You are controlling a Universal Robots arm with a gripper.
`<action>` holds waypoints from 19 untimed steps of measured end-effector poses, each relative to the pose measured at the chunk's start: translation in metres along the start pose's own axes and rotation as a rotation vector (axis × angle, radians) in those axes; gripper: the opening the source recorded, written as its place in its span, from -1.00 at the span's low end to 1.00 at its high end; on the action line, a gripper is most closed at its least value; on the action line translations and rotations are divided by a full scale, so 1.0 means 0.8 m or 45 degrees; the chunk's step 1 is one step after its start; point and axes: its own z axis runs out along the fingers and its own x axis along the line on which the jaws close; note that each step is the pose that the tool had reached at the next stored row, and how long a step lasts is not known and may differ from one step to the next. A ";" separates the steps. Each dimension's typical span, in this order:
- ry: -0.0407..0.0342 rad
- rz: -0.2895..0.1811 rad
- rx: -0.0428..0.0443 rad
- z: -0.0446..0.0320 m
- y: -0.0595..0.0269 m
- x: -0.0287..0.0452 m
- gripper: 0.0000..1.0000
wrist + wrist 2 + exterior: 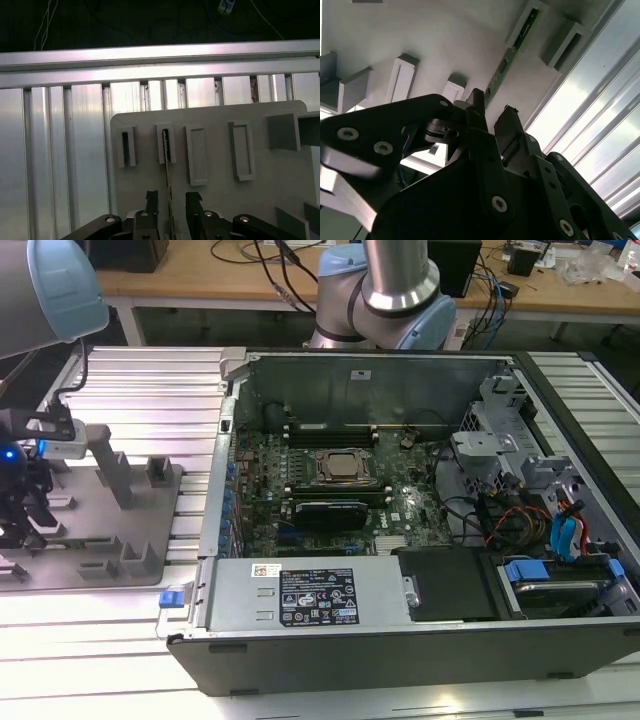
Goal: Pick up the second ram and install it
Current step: 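Pick up the second ram and move it above second insertion slot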
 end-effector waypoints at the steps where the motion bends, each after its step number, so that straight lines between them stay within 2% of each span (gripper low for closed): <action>1: 0.0003 -0.007 0.000 0.0013 0.000 0.0001 -0.32; 5: 0.0025 -0.056 -0.002 0.0047 0.000 0.0003 -0.32; 10: 0.0070 -0.149 -0.005 0.0118 0.000 -0.0007 -0.32; 17: 0.0069 -0.151 -0.005 0.0196 0.004 -0.0059 -0.32; 19: 0.0070 -0.151 -0.004 0.0244 0.005 -0.0065 -0.32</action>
